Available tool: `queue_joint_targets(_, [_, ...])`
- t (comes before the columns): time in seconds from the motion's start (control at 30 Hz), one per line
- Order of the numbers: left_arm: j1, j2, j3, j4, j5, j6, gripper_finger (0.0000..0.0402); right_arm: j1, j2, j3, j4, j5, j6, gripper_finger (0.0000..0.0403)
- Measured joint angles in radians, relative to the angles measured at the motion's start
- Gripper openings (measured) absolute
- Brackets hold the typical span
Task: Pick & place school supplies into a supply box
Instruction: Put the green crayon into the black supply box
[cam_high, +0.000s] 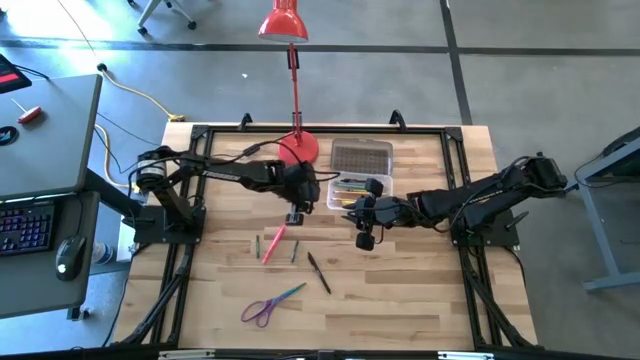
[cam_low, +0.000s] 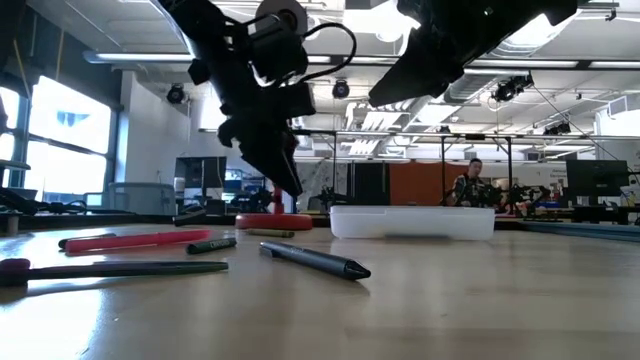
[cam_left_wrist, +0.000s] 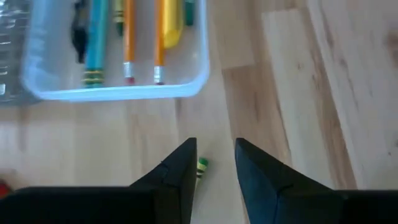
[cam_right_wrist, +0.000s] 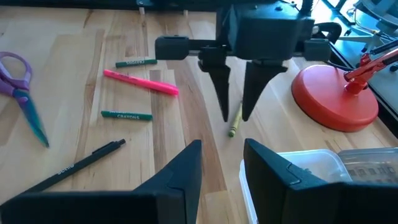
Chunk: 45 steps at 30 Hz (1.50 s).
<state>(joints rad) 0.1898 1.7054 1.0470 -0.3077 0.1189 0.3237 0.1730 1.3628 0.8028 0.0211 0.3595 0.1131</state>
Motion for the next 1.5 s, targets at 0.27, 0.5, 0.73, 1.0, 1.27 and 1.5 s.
queue_joint_targets(0.27, [0.020,0.003,-0.018,0.022,0.084,0.110,0.0140,0.000,0.000,0.000,-0.003,0.000,0.000,0.0099])
queue_joint_targets(0.5, [0.158,0.003,-0.125,0.176,0.209,0.119,0.0140,0.000,0.000,0.000,-0.005,0.000,-0.007,0.0099])
queue_joint_targets(0.73, [0.259,0.061,-0.172,0.365,0.445,0.083,0.0140,-0.005,0.000,0.000,-0.005,0.004,-0.010,0.0099])
queue_joint_targets(1.0, [0.263,0.207,-0.173,0.468,0.460,0.094,0.0140,-0.009,0.000,0.000,-0.003,0.006,-0.008,0.0099])
queue_joint_targets(1.27, [0.264,0.311,-0.169,0.566,0.515,0.058,0.0140,-0.010,0.000,0.000,-0.005,0.005,-0.008,0.0098])
queue_joint_targets(1.5, [0.265,0.353,-0.175,0.586,0.546,0.024,0.0140,-0.010,0.000,0.000,-0.006,0.004,-0.006,0.0098])
